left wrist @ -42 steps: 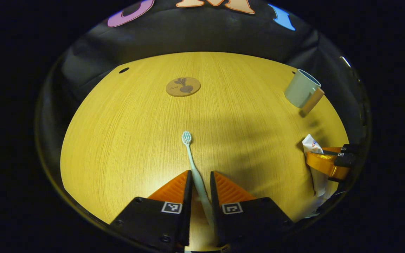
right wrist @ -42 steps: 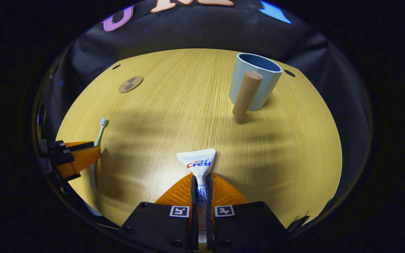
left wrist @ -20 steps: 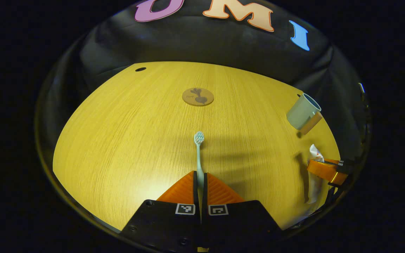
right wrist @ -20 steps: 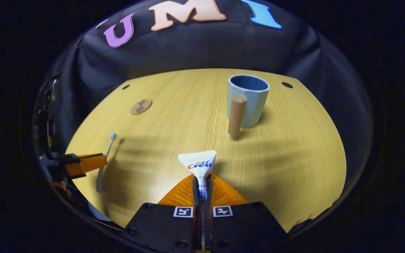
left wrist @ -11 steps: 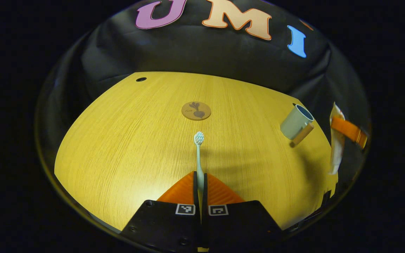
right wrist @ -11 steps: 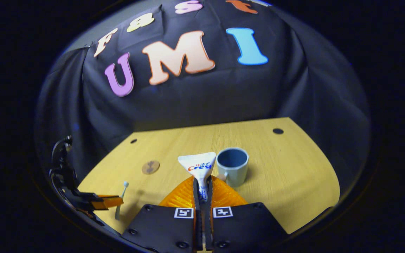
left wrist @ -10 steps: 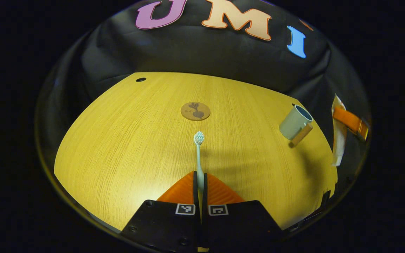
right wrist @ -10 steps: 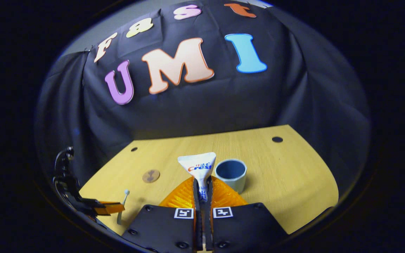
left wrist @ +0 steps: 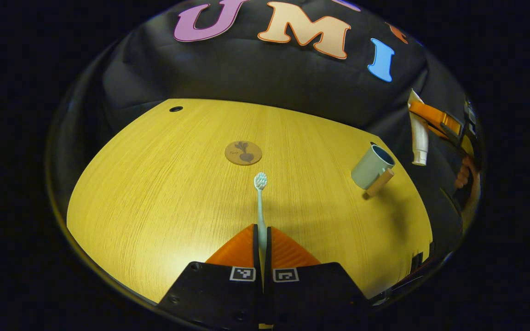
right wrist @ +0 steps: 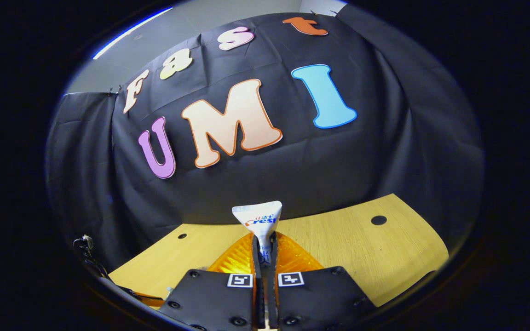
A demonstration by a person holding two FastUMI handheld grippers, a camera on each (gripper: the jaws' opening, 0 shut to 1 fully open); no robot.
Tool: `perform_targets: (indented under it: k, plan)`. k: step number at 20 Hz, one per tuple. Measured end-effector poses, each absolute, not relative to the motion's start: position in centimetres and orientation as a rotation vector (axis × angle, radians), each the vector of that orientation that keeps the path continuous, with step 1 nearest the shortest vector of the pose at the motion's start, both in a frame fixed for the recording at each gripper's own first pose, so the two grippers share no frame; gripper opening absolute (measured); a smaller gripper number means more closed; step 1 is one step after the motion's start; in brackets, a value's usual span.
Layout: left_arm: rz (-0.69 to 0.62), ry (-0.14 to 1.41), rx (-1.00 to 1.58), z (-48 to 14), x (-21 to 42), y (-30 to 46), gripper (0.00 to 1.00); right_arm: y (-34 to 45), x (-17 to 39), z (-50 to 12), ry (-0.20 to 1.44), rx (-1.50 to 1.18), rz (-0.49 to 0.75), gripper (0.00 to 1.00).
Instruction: Put the toothbrush and toothpaste on the desktop into the cup, then pick up the cup and place it on the coaster on the desktop.
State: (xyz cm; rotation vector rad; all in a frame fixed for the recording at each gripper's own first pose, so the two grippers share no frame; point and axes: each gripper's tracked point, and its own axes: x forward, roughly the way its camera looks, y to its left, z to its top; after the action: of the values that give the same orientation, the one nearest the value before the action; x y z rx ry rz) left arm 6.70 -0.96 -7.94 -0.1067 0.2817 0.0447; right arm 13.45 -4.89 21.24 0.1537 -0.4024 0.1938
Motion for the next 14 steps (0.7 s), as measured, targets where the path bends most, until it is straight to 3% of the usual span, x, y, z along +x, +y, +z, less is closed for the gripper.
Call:
perform_targets:
  k: [7, 14]
  plan:
    - [0.027, 0.249, -0.142, -7.2, 7.6, -2.4, 0.0, -6.8, 17.3, 23.4, -0.539, 0.102, 0.175, 0.05]
    - [0.016, 0.229, -0.15, -7.1, 9.1, -3.6, 0.0, -8.9, 21.1, 19.1, -0.543, 0.052, 0.12, 0.06]
